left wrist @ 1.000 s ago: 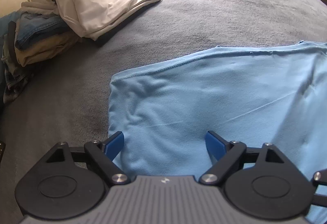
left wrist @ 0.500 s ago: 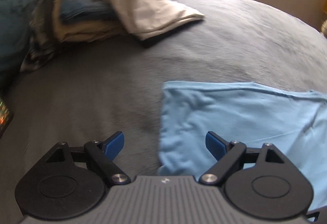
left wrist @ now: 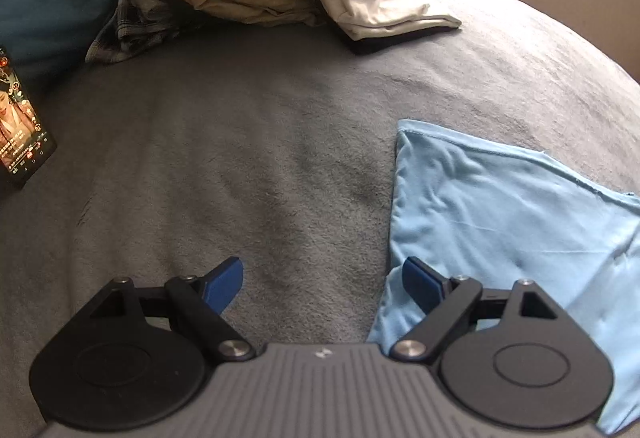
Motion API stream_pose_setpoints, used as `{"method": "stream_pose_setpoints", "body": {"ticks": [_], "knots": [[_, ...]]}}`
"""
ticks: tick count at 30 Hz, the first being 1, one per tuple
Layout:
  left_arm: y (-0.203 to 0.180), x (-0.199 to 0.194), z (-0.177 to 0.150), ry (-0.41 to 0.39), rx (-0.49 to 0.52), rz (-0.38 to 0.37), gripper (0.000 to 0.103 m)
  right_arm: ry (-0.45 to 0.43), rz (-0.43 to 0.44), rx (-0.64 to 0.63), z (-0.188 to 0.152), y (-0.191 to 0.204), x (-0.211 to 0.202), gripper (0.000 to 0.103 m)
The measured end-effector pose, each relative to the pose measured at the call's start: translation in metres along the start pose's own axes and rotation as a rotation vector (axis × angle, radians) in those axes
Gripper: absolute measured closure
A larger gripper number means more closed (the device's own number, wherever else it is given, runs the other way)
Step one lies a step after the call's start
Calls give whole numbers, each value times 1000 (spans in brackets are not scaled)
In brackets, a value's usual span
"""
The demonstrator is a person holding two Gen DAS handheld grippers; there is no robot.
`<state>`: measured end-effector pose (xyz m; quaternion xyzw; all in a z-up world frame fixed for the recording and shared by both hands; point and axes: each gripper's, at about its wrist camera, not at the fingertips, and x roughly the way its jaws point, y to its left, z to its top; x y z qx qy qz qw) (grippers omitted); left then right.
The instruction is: Fold clothes
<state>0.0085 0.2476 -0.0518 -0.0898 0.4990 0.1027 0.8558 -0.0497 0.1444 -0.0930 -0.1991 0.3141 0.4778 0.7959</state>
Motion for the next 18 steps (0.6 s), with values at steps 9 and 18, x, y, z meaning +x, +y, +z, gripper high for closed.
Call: {"method": "stream_pose_setpoints", "body": {"ticks": [9, 18], "knots": [[6, 2, -4, 13, -23, -28, 15, 21, -73, -30, -7, 4, 11, 77], [16, 5, -7, 33, -66, -57, 15, -56, -31, 264, -19, -36, -3, 100]]}}
